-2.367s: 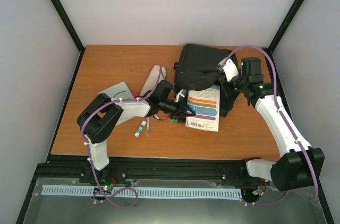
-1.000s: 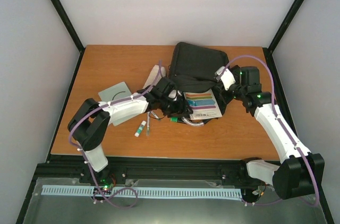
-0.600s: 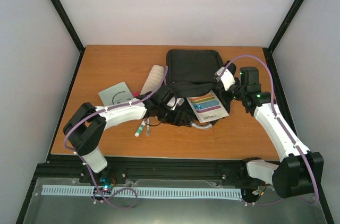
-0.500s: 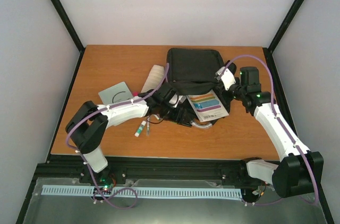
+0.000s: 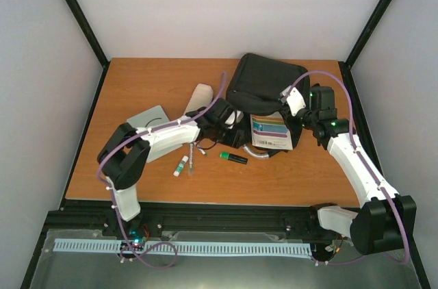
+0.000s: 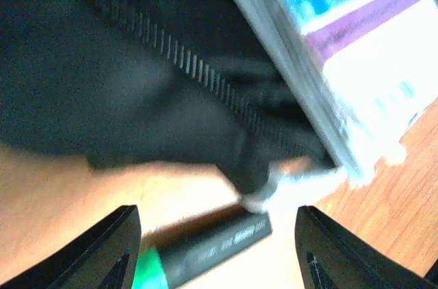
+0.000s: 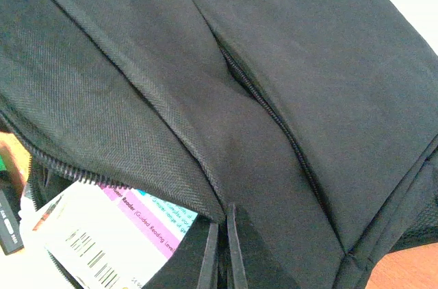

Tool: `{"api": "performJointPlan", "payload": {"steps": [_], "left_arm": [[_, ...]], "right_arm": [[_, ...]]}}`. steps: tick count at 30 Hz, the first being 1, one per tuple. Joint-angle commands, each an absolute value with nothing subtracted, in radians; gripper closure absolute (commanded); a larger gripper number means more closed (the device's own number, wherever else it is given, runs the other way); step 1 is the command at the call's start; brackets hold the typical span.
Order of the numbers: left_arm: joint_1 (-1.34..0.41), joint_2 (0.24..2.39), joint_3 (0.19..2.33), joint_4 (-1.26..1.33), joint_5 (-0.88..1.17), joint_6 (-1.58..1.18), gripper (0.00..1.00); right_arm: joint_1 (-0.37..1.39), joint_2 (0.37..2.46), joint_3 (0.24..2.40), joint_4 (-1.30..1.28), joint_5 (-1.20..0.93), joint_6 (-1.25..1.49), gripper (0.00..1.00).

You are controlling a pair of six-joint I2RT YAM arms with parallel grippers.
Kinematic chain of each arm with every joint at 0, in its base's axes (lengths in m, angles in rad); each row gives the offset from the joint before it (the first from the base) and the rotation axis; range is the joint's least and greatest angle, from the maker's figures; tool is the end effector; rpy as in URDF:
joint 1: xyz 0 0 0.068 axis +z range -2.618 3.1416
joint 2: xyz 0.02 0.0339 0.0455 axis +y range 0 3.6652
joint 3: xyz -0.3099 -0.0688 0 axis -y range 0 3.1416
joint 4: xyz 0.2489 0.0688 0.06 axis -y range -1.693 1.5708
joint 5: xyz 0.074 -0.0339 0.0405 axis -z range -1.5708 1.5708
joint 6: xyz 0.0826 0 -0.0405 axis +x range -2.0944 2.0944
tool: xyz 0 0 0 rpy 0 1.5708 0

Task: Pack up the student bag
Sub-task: Place the book in the student bag.

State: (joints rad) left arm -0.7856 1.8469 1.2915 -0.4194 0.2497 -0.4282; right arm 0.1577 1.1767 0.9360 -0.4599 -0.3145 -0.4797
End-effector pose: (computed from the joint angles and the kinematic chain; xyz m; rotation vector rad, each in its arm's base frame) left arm 0.2924 -0.3214 0.2039 0.5808 2.6315 -0.7493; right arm 0.2662 0.0682 0.3002 -0.8552 2.0671 0.1829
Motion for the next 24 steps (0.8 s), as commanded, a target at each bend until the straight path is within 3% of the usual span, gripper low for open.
{"api": "performJointPlan", "payload": {"steps": [1, 10, 15, 21, 24], "left_arm": [[-0.821, 1.681, 1.161, -0.392, 0.136, -0.436, 0.36], [-0.953, 1.478, 1.07, -0.433, -0.023, -0.218, 0.41], [-1.063, 1.525, 1.137, -0.397, -0.094, -0.025, 0.51], [-1.136, 1.678, 1.262, -0.354, -0.22, 0.143, 0.52], [-1.144, 1.719, 1.287, -0.315, -0.213, 0.2, 0.59]], "right_arm": [[0.163, 1.157, 0.938, -0.422, -0.337, -0.462, 0.97], [0.163, 1.172, 0.946, -0.423, -0.32, -0.449, 0.97], [0.163, 1.166, 0.946, -0.423, -0.326, -0.444, 0.97], [0.163, 1.155, 0.951, -0.418, -0.342, -0.44, 0.97], [0.163, 1.145, 0.947, -0.417, -0.366, -0.442, 0.97]]}}
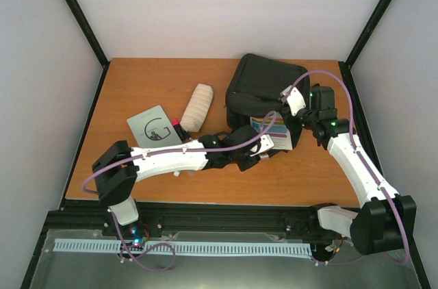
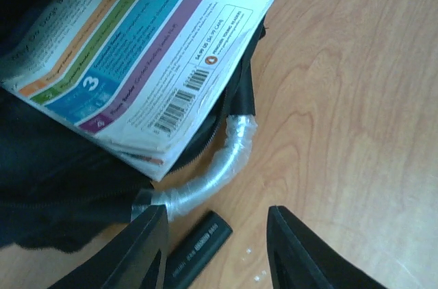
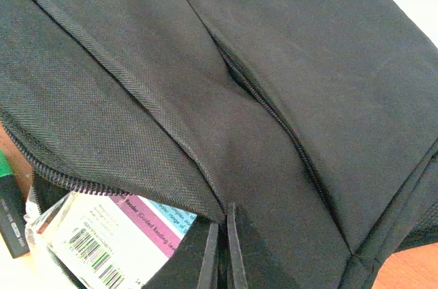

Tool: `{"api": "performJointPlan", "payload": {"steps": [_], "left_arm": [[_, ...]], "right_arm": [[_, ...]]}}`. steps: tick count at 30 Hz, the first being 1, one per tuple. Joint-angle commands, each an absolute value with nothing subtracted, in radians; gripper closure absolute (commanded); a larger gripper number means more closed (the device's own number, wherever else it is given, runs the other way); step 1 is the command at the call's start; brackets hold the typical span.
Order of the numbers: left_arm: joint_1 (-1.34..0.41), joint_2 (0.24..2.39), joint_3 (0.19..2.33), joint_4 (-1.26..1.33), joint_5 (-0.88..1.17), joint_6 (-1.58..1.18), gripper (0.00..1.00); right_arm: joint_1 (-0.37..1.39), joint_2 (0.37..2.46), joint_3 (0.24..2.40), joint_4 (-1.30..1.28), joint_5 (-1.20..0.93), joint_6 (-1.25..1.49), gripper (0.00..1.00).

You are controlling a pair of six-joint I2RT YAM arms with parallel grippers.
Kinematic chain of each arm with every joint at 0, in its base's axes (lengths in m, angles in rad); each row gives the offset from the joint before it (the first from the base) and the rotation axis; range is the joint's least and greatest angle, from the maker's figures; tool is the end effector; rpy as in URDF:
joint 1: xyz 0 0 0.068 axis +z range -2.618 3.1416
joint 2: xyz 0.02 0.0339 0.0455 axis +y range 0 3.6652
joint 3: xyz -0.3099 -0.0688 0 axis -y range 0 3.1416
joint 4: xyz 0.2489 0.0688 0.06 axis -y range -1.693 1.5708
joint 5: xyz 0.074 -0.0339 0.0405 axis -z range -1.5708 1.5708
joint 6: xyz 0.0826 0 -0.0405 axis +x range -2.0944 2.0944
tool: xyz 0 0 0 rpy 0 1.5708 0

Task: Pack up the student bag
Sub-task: Place the book in the student bag.

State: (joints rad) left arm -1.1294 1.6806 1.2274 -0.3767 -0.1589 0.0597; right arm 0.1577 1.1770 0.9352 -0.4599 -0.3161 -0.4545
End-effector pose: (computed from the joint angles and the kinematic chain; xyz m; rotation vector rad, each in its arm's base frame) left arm 0.1865 -0.3642 0.2517 1.2877 2.0374 -0.3119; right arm 0.2662 0.0683 0.2999 -0.8303 2.0791 0.1987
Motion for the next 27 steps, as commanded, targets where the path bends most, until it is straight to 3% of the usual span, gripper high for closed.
{"api": "performJointPlan", "payload": {"steps": [1, 15, 27], "left_arm": [[-1.145, 1.73, 1.294, -0.304, -0.203, 0.217, 0.6], [-1.146, 1.915, 1.407, -0.28, -0.24, 0.453, 0.57], [-1.147, 2.011, 1.473, -0.286, -0.358, 0.509, 0.67]], "right_arm": [[0.163, 1.142, 0.945, -0.417, -0.377, -0.445, 0.97], [0.163, 1.13, 0.945, -0.42, -0.416, -0.448, 0.97], [0.163, 1.116, 0.939, -0.426, -0.453, -0.449, 0.97]]}}
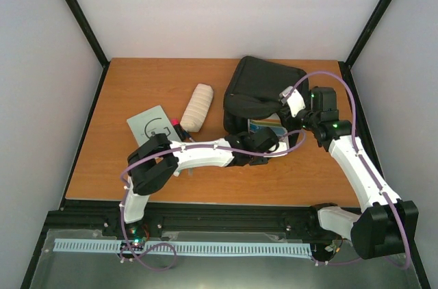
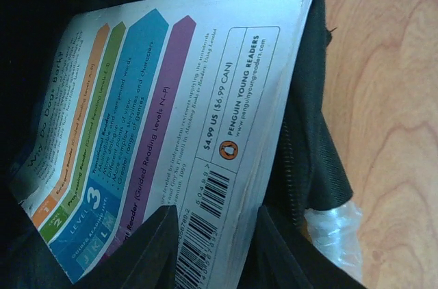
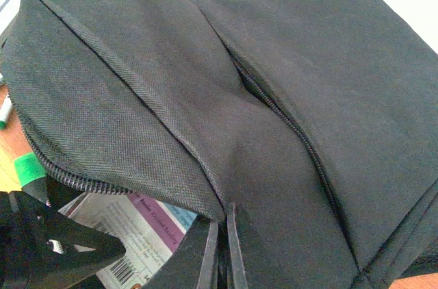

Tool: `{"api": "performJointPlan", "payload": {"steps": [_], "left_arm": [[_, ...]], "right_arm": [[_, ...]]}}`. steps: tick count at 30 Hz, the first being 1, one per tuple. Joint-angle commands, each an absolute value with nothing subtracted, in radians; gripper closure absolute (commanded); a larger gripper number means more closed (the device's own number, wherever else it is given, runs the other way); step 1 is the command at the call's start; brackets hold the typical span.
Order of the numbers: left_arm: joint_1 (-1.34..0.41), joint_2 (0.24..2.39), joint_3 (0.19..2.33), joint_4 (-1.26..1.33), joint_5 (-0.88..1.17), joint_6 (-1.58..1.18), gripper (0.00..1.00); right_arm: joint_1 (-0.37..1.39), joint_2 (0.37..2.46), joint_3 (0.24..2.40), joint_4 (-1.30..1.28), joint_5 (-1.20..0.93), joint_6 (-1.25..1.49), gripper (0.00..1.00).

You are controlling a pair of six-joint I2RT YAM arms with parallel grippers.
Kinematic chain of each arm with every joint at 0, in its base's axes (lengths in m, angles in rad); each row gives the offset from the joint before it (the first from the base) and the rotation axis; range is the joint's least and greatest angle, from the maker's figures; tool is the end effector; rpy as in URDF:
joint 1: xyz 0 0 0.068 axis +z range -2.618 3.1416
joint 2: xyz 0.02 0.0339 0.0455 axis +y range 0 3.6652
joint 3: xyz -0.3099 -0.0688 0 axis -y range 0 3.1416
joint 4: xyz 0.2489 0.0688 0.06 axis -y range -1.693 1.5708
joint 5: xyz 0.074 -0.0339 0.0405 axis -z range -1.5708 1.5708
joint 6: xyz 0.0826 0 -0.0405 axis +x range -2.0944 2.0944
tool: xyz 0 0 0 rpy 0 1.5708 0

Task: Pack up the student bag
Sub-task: Place the book in the student bag.

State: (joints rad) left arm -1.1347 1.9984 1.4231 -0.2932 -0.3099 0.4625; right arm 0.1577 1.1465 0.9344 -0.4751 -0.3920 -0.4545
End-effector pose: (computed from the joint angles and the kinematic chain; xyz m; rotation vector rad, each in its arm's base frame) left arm 0.2292 -0.4322 0.1939 1.6112 1.7594 0.0635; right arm 0.2563 0.0727 0.3068 -0.8605 2.0368 0.2783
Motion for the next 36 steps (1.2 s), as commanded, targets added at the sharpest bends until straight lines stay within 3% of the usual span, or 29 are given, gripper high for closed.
{"api": "performJointPlan", "payload": {"steps": [1, 10, 22, 36], "left_arm": [[-1.146, 2.012, 1.472, -0.288, -0.36, 0.515, 0.69], [-1.135, 2.055, 1.46, -0.246, -0.45, 0.596, 0.75], [-1.031, 2.143, 1.501, -0.033, -0.467, 0.742, 0.75], [-0.941, 2.182, 1.524, 0.135, -0.409, 0.918, 0.65]], "right_arm": [[0.163, 1.117, 0.939, -0.426, -0.454, -0.451, 0.97], [0.163, 1.106, 0.935, -0.427, -0.447, -0.455, 0.97], [0.163, 1.111, 0.935, -0.441, -0.482, -0.468, 0.97], [0.163, 1.105, 0.934, -0.44, -0.464, -0.474, 0.97]]}}
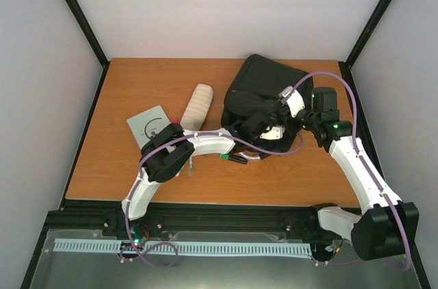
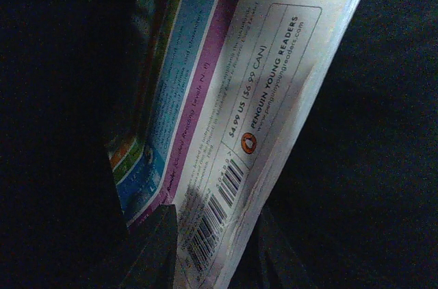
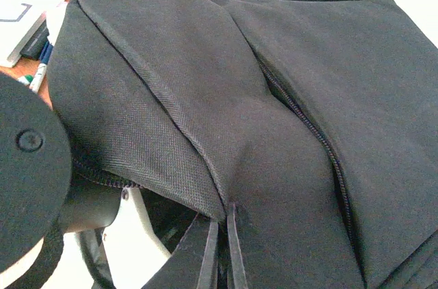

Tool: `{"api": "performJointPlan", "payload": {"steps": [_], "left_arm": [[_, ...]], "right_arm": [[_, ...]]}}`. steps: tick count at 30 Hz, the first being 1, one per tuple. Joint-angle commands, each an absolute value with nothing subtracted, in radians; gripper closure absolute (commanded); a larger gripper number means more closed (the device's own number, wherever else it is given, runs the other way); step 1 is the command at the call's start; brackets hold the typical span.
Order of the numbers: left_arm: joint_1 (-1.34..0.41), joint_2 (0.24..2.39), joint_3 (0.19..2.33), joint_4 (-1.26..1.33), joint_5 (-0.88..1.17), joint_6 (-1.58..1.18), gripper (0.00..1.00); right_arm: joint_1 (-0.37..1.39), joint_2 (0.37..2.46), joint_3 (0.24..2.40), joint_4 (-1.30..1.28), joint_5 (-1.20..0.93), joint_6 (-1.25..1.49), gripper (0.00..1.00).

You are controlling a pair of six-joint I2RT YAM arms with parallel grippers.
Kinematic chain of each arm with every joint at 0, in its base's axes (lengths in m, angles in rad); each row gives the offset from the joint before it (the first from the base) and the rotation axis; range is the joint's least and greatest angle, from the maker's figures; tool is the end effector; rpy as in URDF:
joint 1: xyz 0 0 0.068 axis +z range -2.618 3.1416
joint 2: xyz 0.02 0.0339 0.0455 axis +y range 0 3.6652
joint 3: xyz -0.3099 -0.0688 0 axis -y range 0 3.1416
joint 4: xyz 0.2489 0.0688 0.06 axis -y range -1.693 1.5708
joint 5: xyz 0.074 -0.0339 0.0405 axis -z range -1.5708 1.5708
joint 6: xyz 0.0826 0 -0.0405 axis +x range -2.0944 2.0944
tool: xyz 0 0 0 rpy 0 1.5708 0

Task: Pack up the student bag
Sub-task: Place the book in the student bag.

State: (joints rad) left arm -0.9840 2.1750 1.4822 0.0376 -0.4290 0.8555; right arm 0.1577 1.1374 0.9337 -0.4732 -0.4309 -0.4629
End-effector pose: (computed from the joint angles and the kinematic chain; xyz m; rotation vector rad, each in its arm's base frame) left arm 0.3299 -0.4341 0.1649 1.5877 1.5029 0.4038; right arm 0.2533 0.0752 0.3098 -0.8840 2.0074 0.3129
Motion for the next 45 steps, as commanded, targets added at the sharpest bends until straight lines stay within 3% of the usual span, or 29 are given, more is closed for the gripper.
{"api": "performJointPlan", "payload": {"steps": [1, 10, 13, 17, 20, 22, 23, 32, 45], "left_arm": [[-0.934, 2.196, 1.534, 0.138, -0.413, 0.926, 0.64], [-0.914, 2.258, 1.587, 0.127, -0.472, 0.865, 0.57], [-0.918, 2.212, 1.568, 0.132, -0.458, 0.768, 0.49], [-0.952, 2.139, 1.529, 0.117, -0.454, 0.709, 0.29], [-0.99, 2.103, 1.503, 0.101, -0.521, 0.661, 0.21], [-1.013, 2.074, 1.476, 0.081, -0.539, 0.603, 0.03], [-1.028, 2.049, 1.459, 0.071, -0.54, 0.571, 0.0], [-1.076, 1.87, 1.355, -0.08, -0.409, 0.215, 0.0], [-1.08, 1.501, 1.017, -0.006, -0.354, -0.026, 0.0]], "right_arm": [[0.163, 1.103, 0.932, -0.44, -0.463, -0.474, 0.97], [0.163, 1.108, 0.93, -0.435, -0.44, -0.474, 0.97], [0.163, 1.113, 0.93, -0.432, -0.424, -0.469, 0.97], [0.163, 1.13, 0.937, -0.422, -0.368, -0.448, 0.97], [0.163, 1.146, 0.939, -0.414, -0.321, -0.434, 0.97], [0.163, 1.153, 0.941, -0.41, -0.297, -0.424, 0.97], [0.162, 1.155, 0.94, -0.407, -0.288, -0.421, 0.97], [0.161, 1.175, 0.939, -0.401, -0.277, -0.418, 0.97], [0.16, 1.181, 0.931, -0.398, -0.264, -0.424, 0.97]]}}
